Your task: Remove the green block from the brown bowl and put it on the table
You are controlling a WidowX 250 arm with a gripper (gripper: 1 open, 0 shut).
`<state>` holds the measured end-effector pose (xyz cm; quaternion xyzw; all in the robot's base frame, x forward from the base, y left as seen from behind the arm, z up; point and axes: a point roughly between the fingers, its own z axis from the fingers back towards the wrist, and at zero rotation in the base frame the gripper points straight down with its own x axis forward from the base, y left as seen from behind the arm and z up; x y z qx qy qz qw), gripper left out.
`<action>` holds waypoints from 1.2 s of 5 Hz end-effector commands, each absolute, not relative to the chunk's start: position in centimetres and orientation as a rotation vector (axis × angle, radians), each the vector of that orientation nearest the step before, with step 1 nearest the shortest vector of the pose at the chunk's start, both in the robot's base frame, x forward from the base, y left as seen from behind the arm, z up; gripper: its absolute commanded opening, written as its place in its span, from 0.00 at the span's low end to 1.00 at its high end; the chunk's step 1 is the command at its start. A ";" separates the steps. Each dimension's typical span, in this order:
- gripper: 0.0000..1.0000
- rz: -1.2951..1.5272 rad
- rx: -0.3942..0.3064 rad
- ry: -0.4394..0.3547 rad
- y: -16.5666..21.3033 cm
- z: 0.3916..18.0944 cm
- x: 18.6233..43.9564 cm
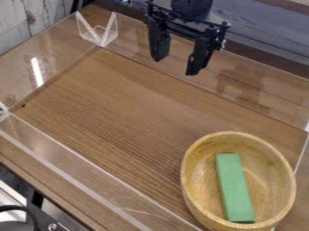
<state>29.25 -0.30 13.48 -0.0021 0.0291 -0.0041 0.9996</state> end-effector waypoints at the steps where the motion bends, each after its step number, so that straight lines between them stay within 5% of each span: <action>1: 1.00 0.103 -0.021 0.085 -0.7 12.3 28.9; 6: 1.00 0.303 -0.170 0.030 -12.5 12.1 21.2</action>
